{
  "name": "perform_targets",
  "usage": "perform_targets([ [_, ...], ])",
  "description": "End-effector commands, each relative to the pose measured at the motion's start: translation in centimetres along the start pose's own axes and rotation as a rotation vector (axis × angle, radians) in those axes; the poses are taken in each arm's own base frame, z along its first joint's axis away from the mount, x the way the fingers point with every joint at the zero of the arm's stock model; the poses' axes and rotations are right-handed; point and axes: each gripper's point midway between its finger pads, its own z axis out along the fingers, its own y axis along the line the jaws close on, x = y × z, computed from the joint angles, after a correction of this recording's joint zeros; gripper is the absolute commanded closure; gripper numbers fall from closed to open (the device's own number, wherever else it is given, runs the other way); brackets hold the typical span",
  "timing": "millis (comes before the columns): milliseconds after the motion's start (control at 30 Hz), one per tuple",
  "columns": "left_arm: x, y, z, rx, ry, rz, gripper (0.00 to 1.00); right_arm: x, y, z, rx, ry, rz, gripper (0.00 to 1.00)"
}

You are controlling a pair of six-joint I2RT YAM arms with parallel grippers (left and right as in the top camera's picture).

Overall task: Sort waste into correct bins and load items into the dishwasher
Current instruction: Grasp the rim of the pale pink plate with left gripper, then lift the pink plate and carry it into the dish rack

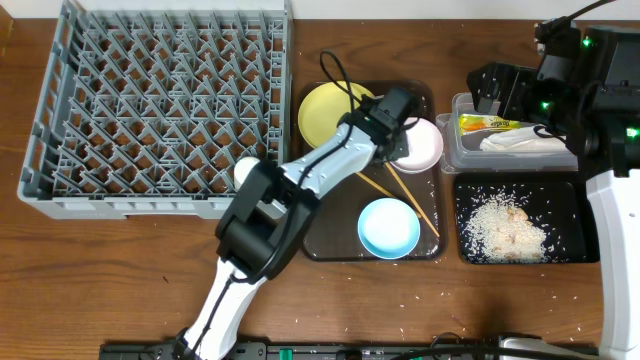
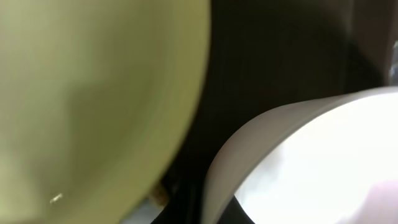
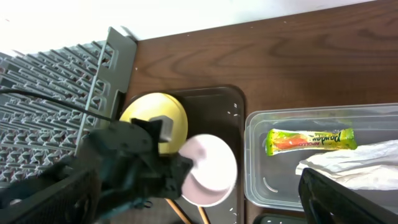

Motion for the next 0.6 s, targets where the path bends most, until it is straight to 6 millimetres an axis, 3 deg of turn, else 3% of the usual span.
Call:
perform_targets([
  [0,-3.0,-1.3,-4.8,0.093,-0.055,-0.004,0.93,0.1,0.1,0.1,0.001,0.006,-0.004,0.01],
  [200,-4.5,-2.9,-9.1,0.234,-0.04,-0.016,0.93,0.1,0.1,0.1,0.001,0.006,-0.004,0.01],
  [300,-5.7,-2.6,-11.4,0.271,-0.056,-0.008,0.93,0.1,0.1,0.1,0.001,0.006,-0.004,0.01],
  [467,-9.0,0.6,-16.2,0.252,-0.142,0.029,0.93,0.1,0.1,0.1,0.001,0.006,-0.004,0.01],
  [567,-11.2,4.3,-20.0,0.19,-0.218,0.044,0.93,0.1,0.1,0.1,0.001,0.006,-0.004,0.01],
])
